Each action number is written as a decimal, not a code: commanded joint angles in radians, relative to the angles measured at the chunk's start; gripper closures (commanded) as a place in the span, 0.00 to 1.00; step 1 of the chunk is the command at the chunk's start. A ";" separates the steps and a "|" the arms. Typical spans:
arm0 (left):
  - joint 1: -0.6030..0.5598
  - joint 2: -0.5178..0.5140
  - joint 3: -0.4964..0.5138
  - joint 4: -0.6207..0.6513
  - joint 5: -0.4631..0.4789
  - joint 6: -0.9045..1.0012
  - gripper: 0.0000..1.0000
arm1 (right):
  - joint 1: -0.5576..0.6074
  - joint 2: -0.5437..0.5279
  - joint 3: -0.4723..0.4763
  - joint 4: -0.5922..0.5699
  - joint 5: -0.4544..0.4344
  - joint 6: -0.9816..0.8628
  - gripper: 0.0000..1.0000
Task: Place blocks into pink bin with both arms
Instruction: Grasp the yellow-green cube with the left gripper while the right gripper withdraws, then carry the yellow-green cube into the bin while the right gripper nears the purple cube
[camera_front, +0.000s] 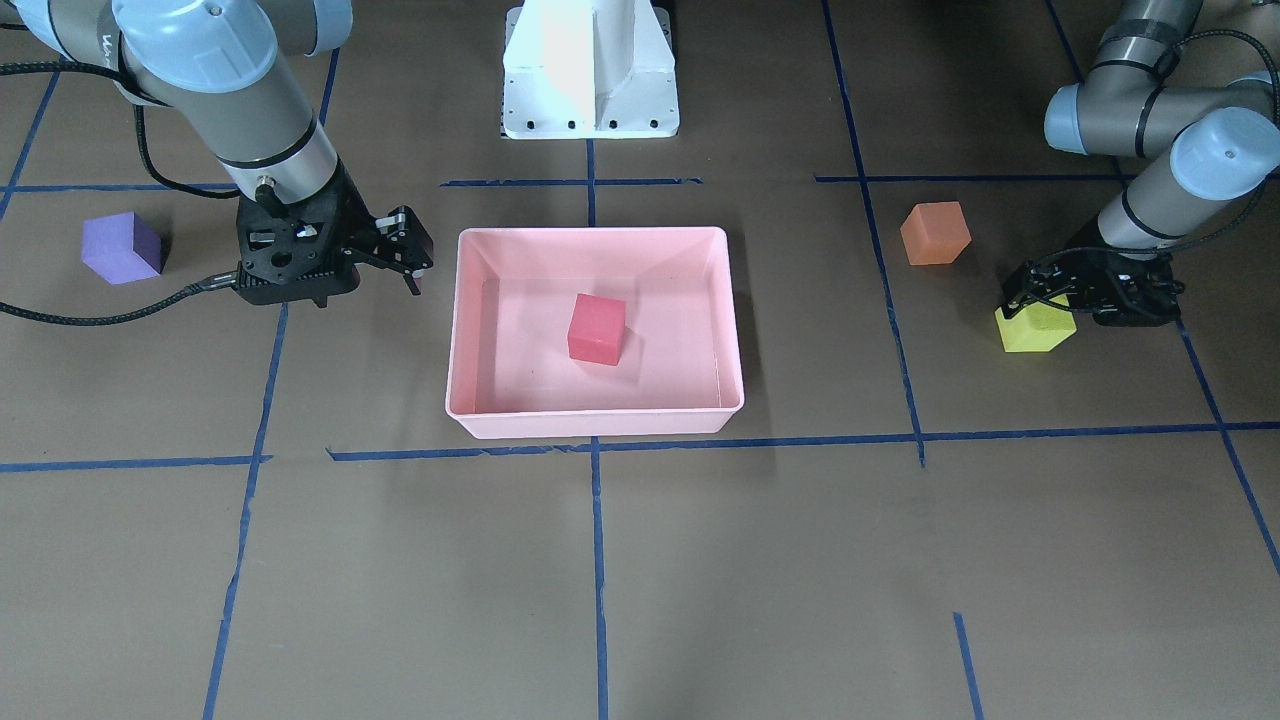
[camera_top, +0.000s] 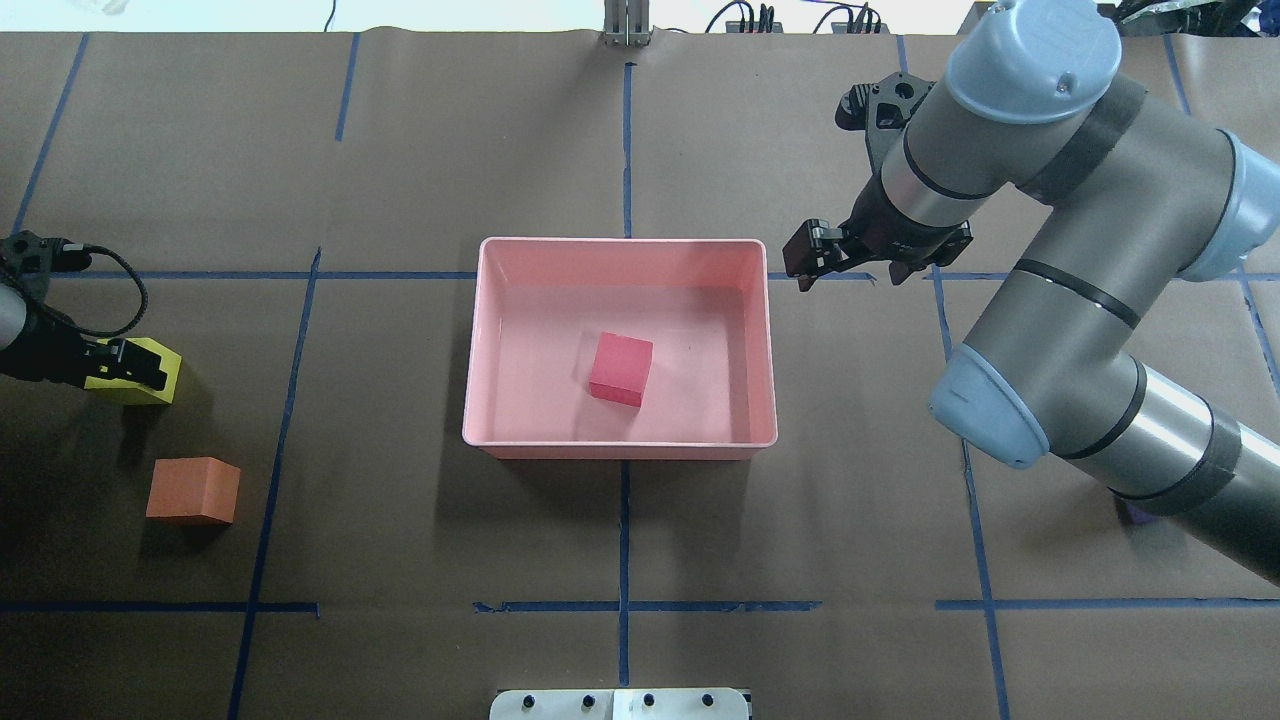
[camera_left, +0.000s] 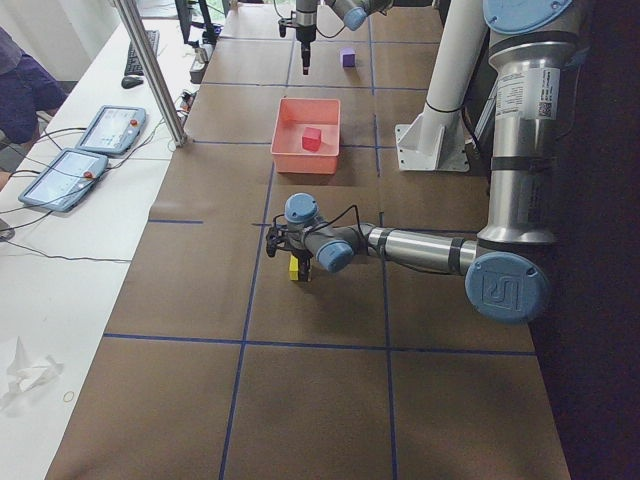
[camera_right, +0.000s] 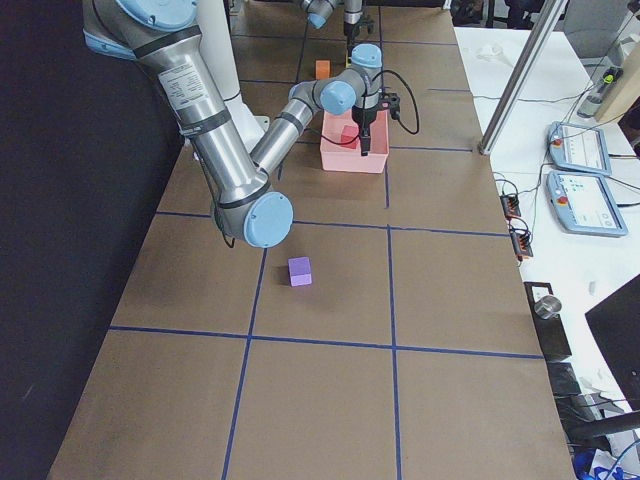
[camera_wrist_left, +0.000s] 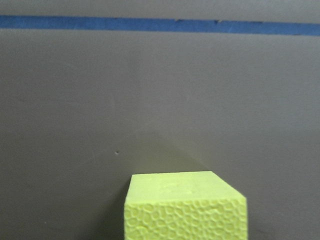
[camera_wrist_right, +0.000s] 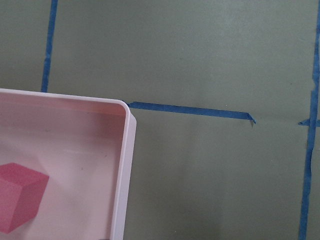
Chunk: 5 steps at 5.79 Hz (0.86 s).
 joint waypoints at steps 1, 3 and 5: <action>0.001 -0.031 -0.014 0.005 0.000 -0.004 0.50 | 0.005 -0.010 0.014 0.001 0.001 -0.047 0.00; -0.010 -0.103 -0.083 0.008 -0.002 -0.060 0.50 | 0.032 -0.112 0.094 0.005 0.006 -0.176 0.00; -0.005 -0.288 -0.138 0.132 -0.002 -0.261 0.50 | 0.108 -0.331 0.215 0.025 0.053 -0.404 0.00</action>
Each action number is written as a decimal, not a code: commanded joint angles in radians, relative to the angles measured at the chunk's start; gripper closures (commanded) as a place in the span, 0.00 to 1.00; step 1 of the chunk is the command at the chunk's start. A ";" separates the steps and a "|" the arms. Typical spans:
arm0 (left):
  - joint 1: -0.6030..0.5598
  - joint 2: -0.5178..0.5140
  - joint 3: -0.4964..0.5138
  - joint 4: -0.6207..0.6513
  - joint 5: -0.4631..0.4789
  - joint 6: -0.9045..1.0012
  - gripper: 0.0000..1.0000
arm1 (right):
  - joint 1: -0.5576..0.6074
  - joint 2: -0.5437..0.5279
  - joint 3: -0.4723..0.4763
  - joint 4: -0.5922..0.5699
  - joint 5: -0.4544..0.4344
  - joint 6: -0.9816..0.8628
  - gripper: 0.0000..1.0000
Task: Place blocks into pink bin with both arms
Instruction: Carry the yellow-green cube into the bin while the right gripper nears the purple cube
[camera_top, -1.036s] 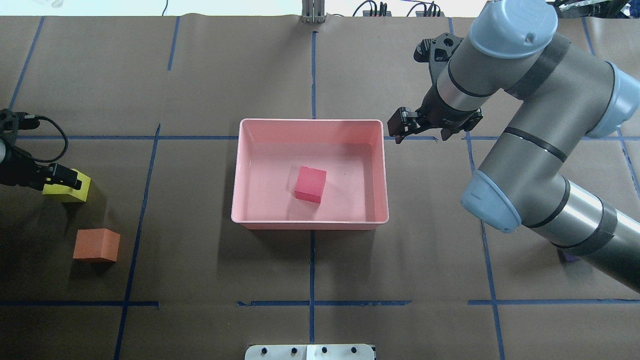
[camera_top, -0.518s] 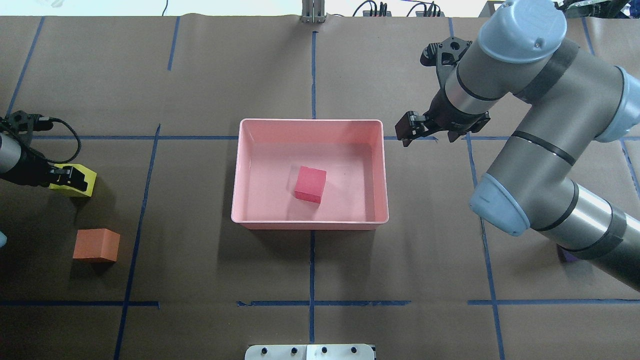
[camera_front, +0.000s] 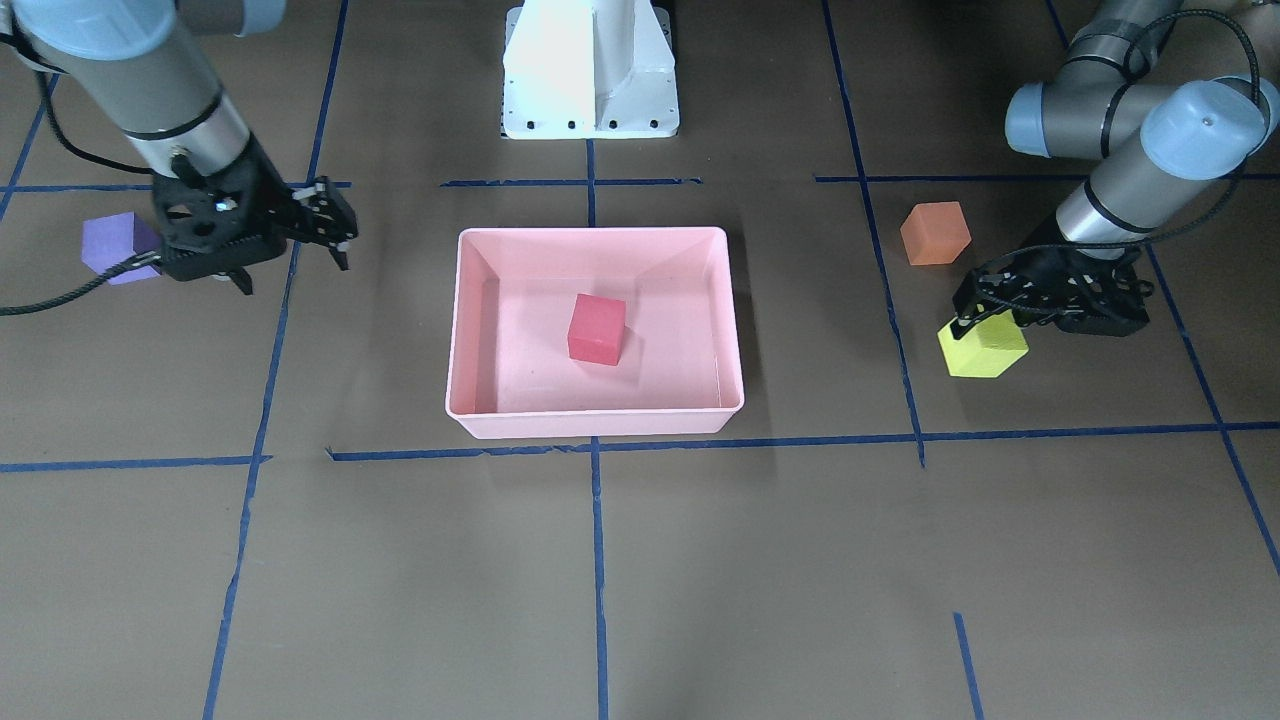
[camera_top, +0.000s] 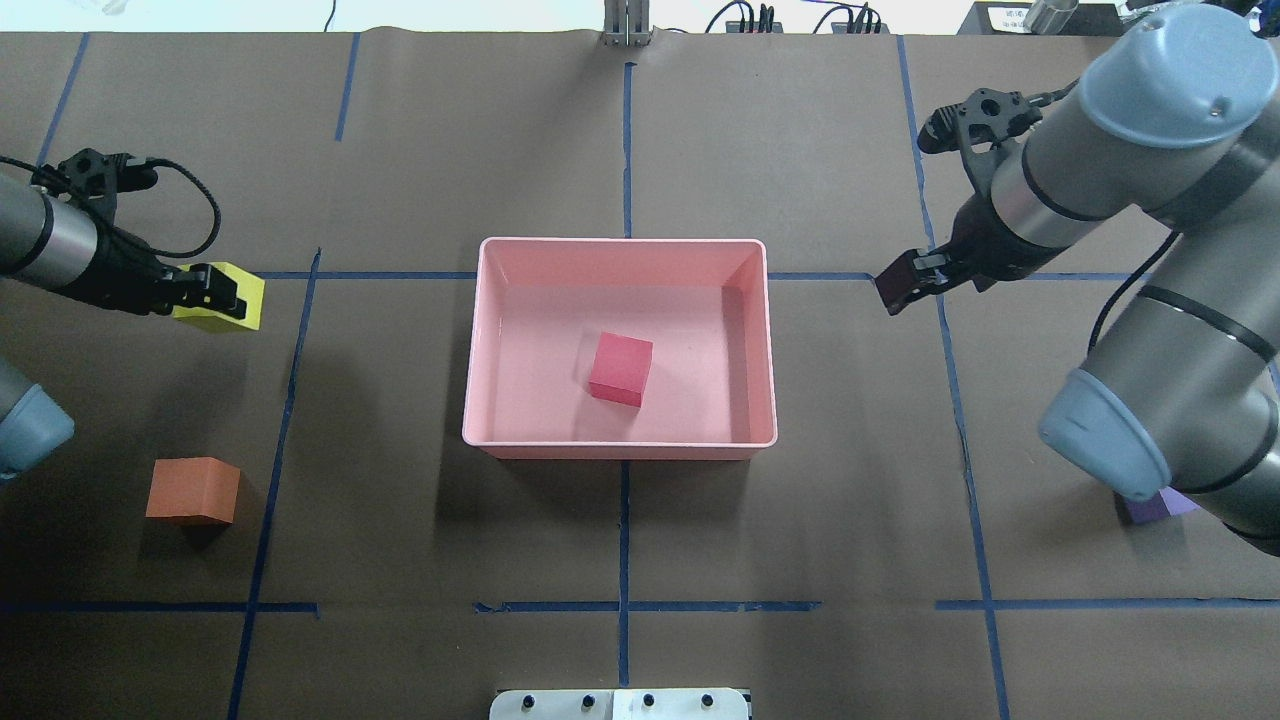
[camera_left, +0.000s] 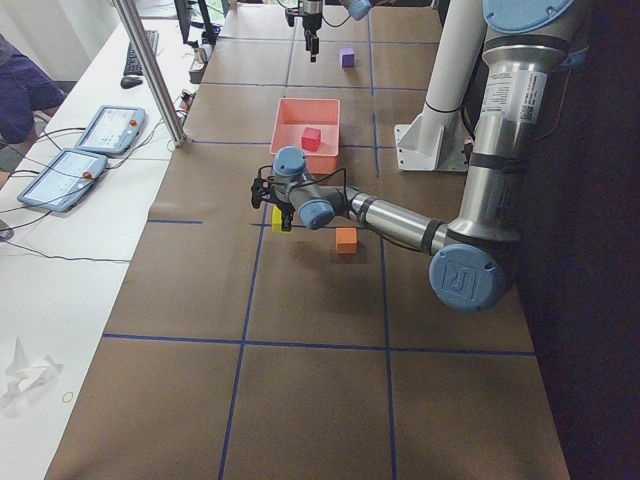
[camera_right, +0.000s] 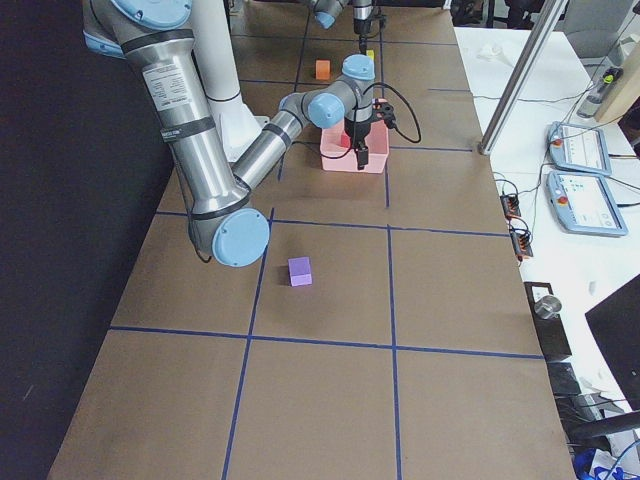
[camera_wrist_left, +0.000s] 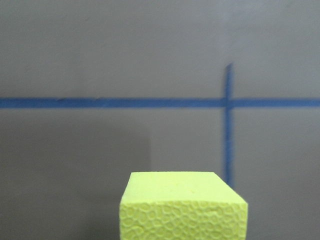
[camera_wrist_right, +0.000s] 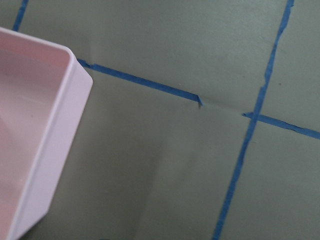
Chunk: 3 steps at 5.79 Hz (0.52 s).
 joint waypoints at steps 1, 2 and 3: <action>0.019 -0.198 -0.064 0.176 0.002 -0.144 0.50 | 0.053 -0.271 0.079 0.189 0.024 -0.138 0.00; 0.086 -0.322 -0.074 0.295 0.017 -0.239 0.50 | 0.056 -0.455 0.064 0.458 0.028 -0.137 0.00; 0.167 -0.414 -0.074 0.380 0.106 -0.284 0.50 | 0.057 -0.550 0.049 0.570 0.036 -0.134 0.00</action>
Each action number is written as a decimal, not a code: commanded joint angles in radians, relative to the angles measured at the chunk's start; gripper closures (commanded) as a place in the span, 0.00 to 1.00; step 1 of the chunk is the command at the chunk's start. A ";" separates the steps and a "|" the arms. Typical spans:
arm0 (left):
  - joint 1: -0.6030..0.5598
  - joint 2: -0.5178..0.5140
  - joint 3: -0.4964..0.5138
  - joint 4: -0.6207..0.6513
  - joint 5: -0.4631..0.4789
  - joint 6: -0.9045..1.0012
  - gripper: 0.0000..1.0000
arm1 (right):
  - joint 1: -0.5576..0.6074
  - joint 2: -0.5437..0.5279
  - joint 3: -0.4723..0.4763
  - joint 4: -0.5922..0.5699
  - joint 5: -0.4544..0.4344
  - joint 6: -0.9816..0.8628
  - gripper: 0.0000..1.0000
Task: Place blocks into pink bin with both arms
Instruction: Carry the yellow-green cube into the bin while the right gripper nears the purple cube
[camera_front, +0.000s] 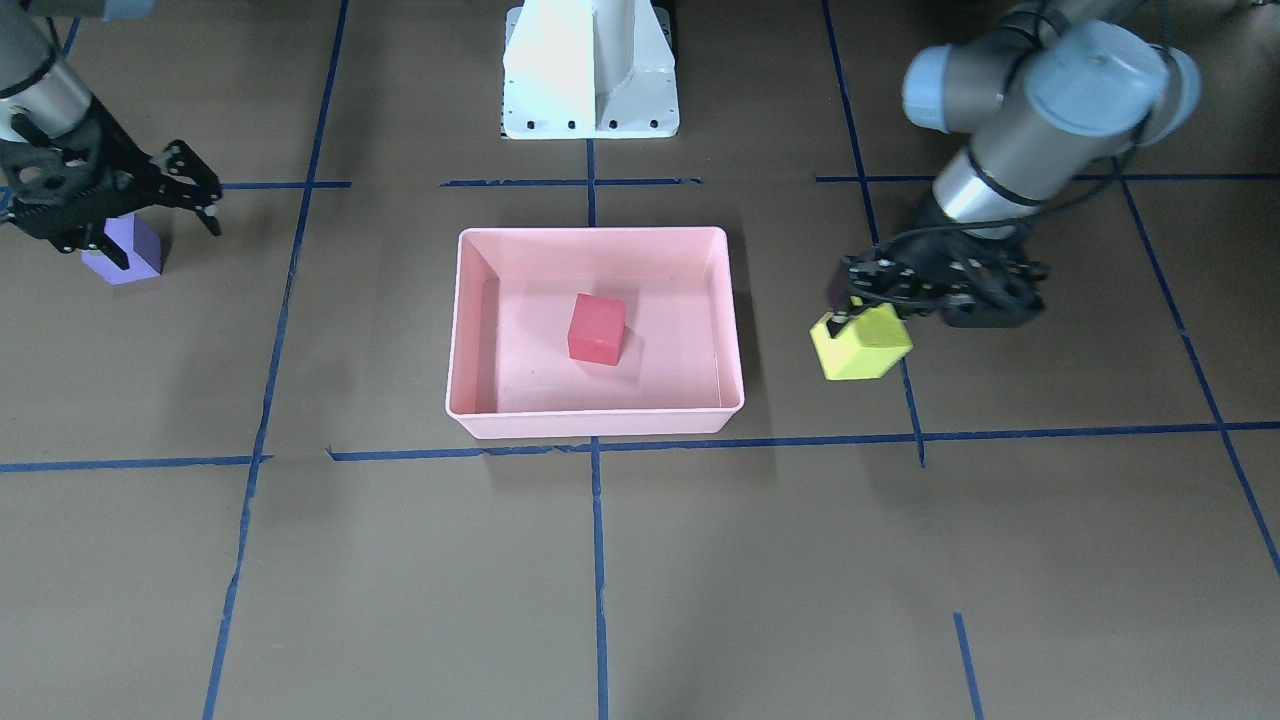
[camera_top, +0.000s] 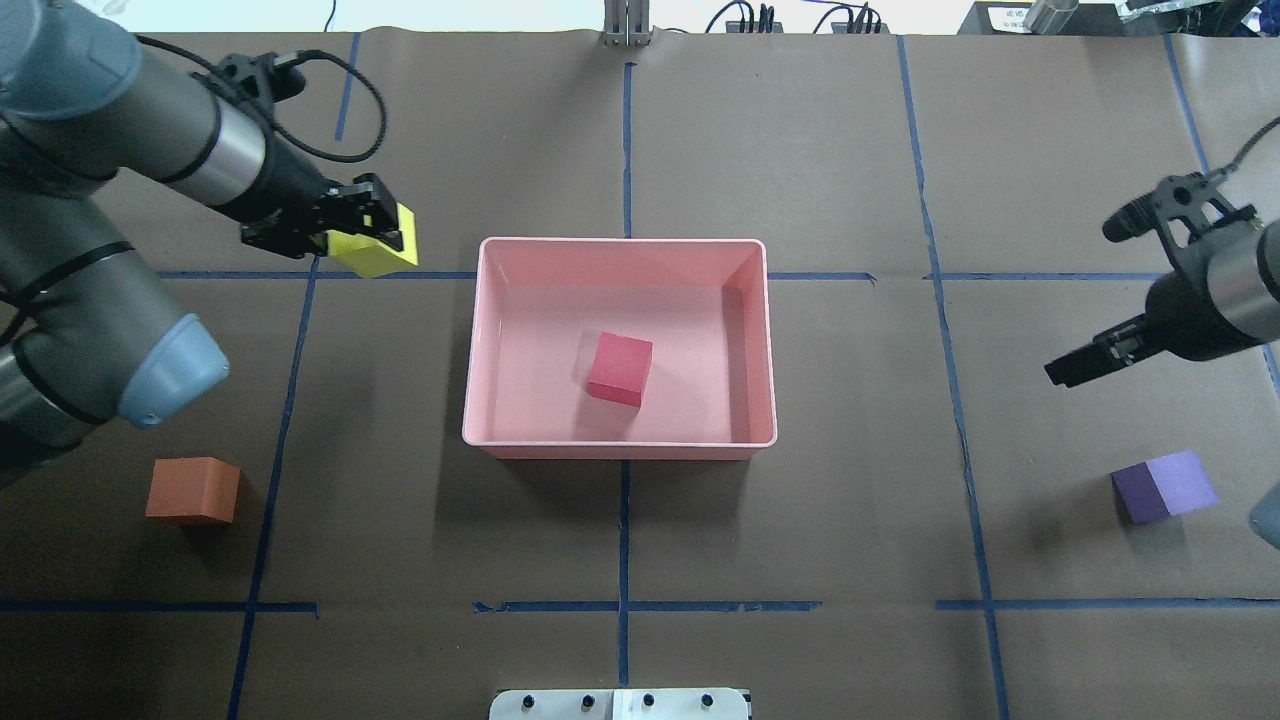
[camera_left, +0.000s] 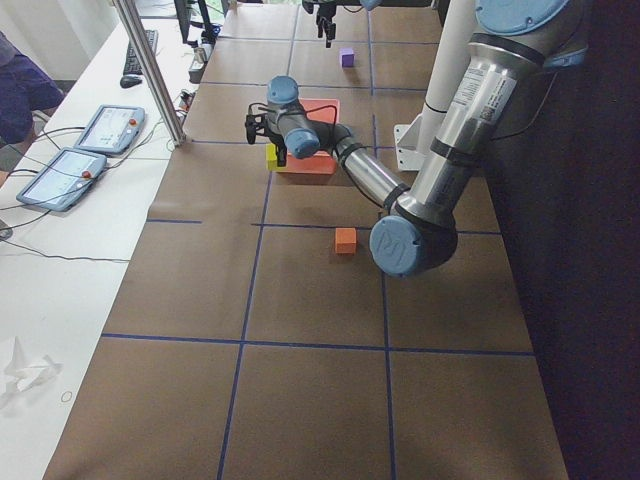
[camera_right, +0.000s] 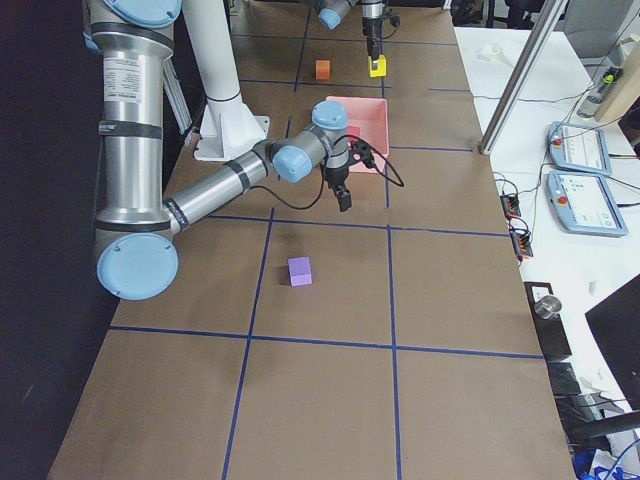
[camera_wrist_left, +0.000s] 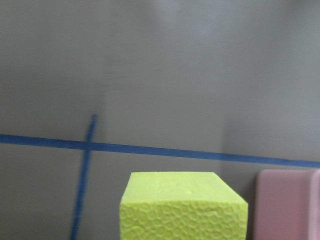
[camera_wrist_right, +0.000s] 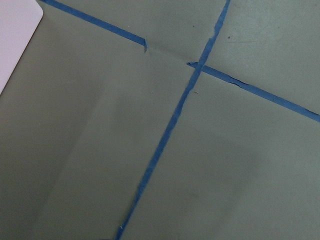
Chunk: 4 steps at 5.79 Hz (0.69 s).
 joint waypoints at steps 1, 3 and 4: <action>0.191 -0.167 0.020 0.113 0.192 -0.118 0.50 | 0.003 -0.171 -0.042 0.233 0.007 0.003 0.00; 0.243 -0.177 0.015 0.121 0.292 -0.138 0.00 | 0.003 -0.207 -0.199 0.424 0.002 0.009 0.00; 0.243 -0.178 0.012 0.121 0.292 -0.138 0.00 | 0.002 -0.207 -0.231 0.459 0.002 0.097 0.00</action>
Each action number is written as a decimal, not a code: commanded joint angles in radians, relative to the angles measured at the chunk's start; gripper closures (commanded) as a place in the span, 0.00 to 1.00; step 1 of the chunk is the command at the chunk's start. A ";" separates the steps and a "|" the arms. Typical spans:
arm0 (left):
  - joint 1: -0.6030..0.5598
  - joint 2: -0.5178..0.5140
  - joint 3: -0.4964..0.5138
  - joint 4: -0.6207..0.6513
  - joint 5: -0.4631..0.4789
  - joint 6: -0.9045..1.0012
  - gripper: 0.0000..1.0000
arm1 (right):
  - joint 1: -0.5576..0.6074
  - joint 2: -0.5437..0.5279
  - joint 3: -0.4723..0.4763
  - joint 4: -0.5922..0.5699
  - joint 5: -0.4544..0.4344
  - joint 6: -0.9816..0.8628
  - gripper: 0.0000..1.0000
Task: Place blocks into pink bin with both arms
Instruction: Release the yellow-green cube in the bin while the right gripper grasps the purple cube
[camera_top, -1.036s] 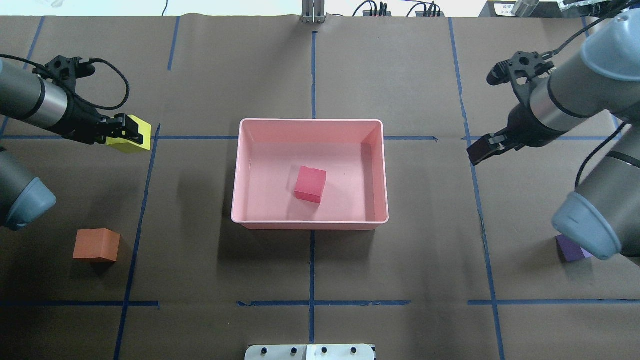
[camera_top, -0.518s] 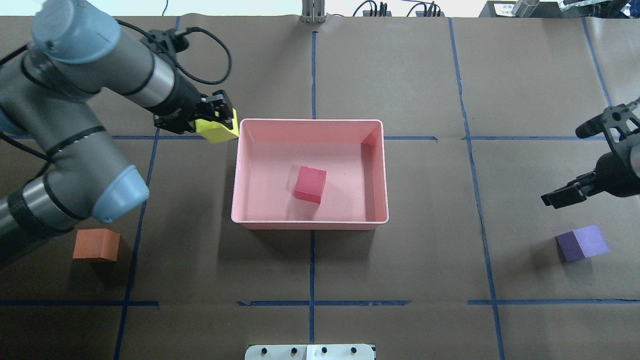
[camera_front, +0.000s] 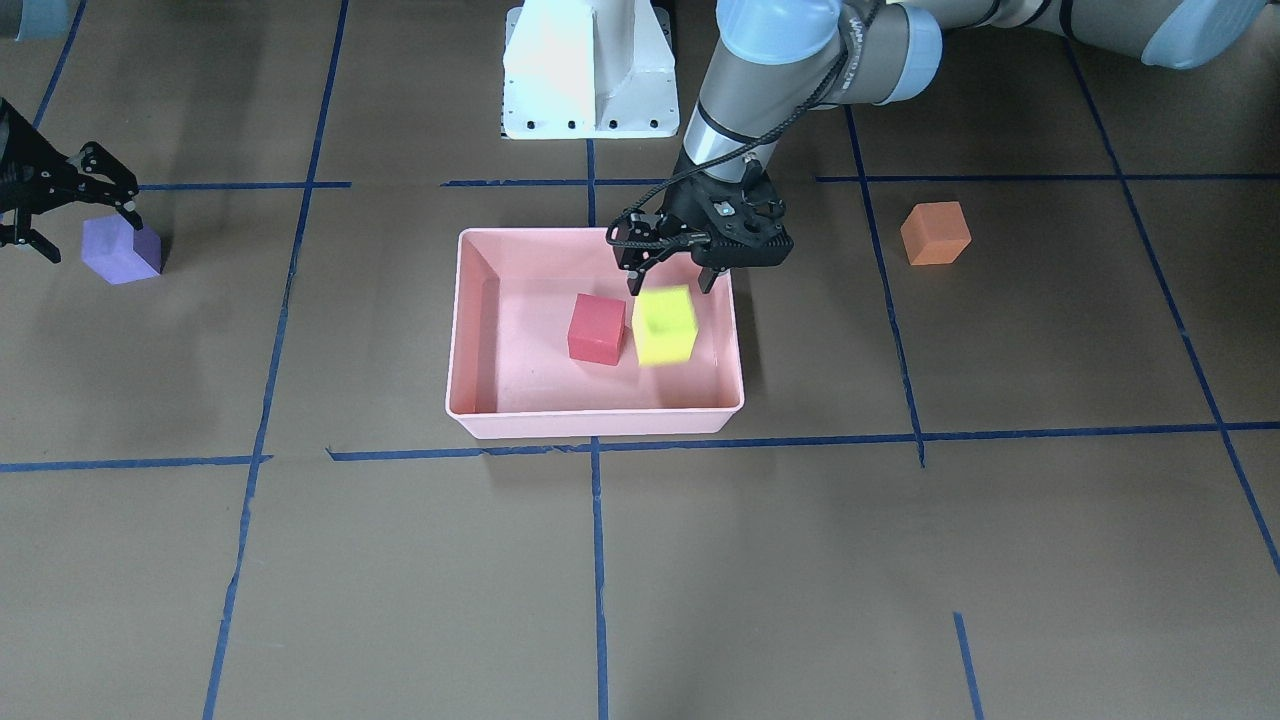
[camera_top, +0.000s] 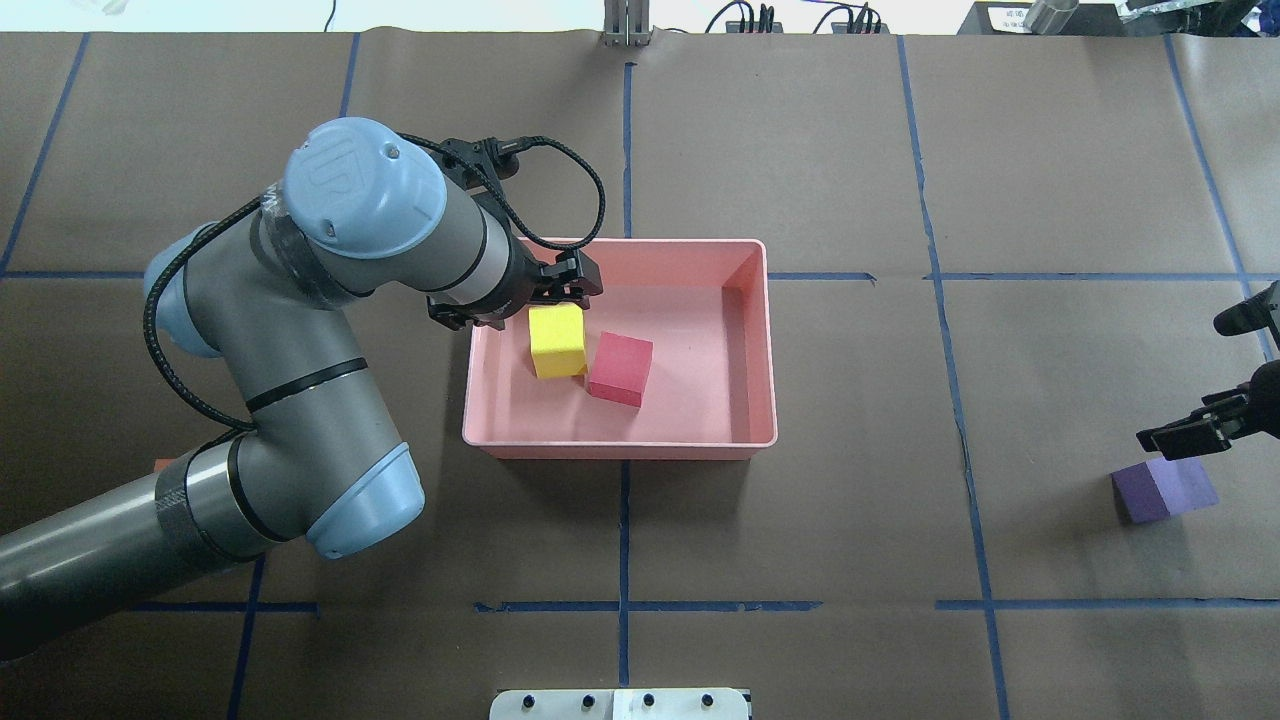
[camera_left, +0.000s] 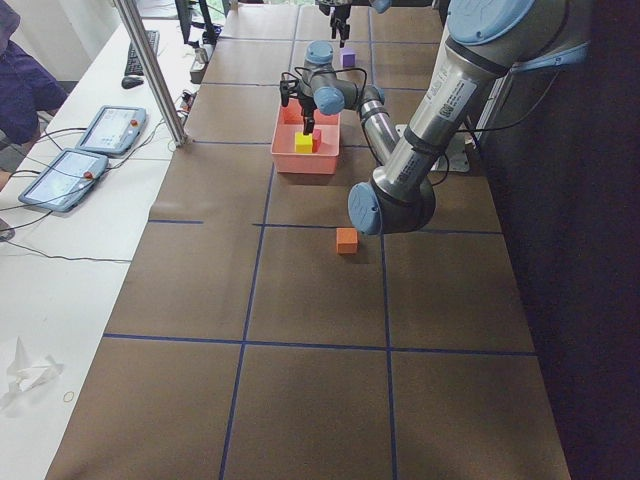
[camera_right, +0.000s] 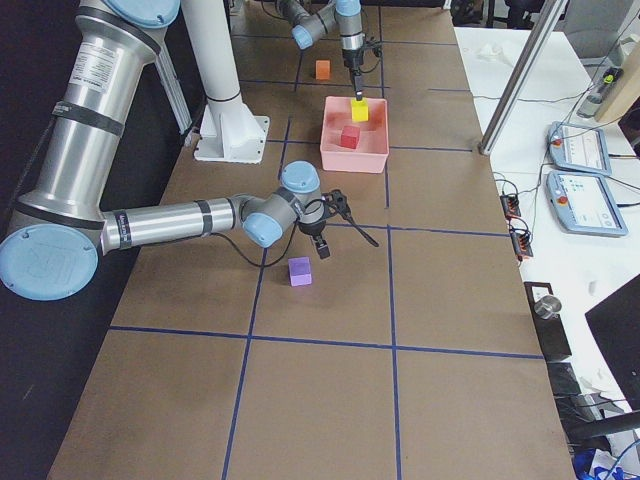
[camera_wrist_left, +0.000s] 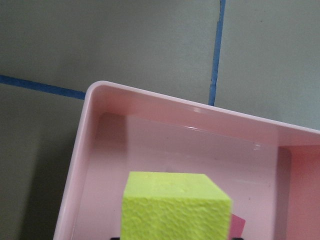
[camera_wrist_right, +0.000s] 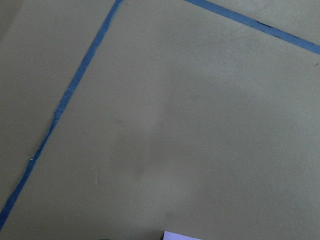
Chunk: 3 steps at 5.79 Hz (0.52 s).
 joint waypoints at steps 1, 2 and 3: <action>0.007 -0.003 -0.004 0.001 0.011 -0.002 0.00 | -0.001 -0.014 -0.046 0.052 -0.004 0.131 0.00; 0.007 -0.003 -0.007 0.001 0.011 -0.002 0.00 | -0.003 -0.025 -0.048 0.047 -0.005 0.197 0.00; 0.009 -0.001 -0.010 0.001 0.011 -0.002 0.00 | -0.004 -0.056 -0.048 0.040 -0.004 0.199 0.00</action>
